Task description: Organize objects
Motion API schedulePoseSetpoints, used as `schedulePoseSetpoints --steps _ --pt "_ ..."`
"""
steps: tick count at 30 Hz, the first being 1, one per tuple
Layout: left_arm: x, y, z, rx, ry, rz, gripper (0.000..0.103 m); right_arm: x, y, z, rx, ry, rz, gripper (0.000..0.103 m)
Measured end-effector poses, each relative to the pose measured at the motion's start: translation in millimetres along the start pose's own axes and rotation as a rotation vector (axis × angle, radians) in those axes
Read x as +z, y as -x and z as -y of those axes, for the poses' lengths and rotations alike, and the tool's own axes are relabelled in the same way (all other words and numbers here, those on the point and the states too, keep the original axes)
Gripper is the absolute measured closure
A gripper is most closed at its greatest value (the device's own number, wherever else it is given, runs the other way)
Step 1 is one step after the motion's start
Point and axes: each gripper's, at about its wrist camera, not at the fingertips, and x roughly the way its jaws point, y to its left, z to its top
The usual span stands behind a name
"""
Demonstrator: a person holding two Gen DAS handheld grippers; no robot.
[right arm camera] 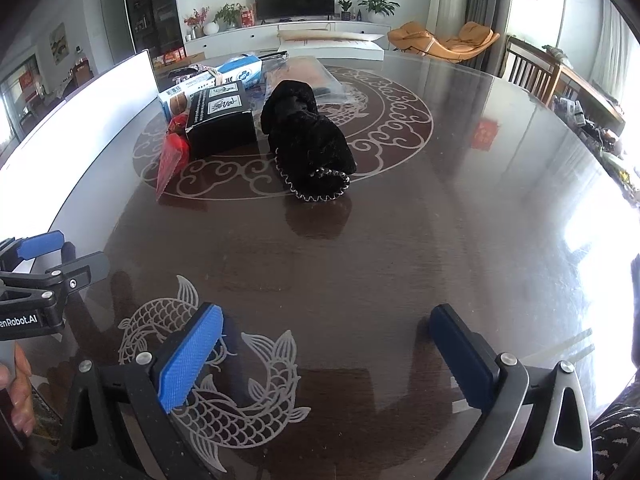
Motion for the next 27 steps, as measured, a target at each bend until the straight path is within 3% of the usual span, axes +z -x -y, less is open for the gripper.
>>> schedulePoseSetpoints --steps 14,23,25,27 --pt "5 -2 1 0.011 -0.001 0.019 0.0 -1 0 0 0.0 0.0 0.0 0.0" --pt "10 -5 0 0.004 -0.008 -0.021 0.0 -2 1 1 0.0 0.0 0.007 0.0" --pt "16 -5 0 -0.032 0.0 -0.037 0.0 -3 1 1 0.0 0.0 0.011 0.0" --pt "23 -1 -2 -0.12 0.023 -0.014 0.0 -4 2 1 -0.001 0.0 0.014 0.0"
